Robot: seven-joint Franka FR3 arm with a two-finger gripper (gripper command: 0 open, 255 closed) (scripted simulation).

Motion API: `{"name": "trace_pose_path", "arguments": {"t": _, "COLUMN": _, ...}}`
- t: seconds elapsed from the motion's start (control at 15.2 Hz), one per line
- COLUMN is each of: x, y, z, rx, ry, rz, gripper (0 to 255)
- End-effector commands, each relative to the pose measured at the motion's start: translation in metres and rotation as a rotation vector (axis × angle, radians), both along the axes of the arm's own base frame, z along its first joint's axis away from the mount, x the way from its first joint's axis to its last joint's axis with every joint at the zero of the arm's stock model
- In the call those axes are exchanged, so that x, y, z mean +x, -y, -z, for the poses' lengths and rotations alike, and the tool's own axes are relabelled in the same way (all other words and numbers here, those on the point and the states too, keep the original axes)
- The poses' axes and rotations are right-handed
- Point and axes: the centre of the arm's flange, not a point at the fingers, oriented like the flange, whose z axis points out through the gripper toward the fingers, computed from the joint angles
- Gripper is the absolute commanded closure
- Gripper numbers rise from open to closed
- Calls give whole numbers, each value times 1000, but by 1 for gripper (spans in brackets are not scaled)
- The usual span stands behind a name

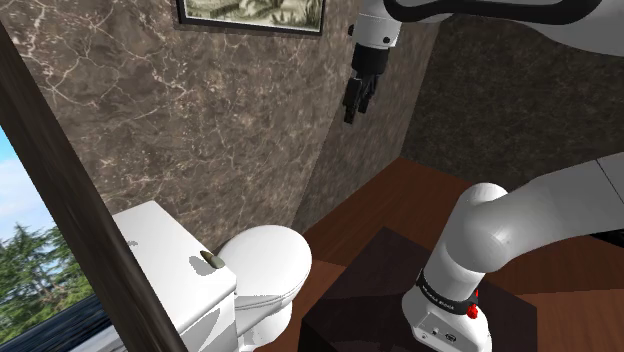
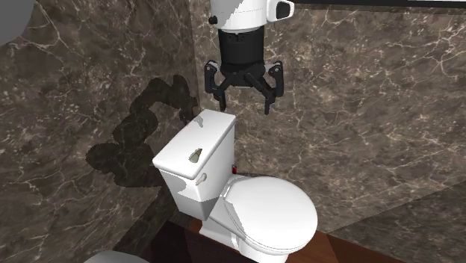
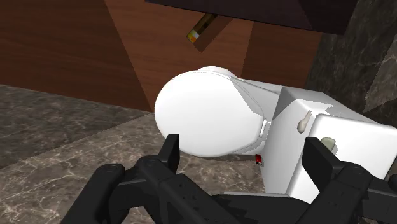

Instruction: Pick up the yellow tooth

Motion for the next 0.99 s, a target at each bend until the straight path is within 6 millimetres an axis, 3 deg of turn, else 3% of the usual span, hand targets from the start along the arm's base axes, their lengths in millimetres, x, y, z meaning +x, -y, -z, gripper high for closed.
{"name": "trace_pose_path", "arguments": {"t": 0.0, "x": 0, "y": 0, "z": 0, "rx": 0, "ry": 0, "rz": 0, "gripper": 0}}
{"name": "trace_pose_path", "arguments": {"t": 0.92, "x": 82, "y": -102, "z": 131, "rx": 15, "ry": -30, "rz": 32, "gripper": 0}}
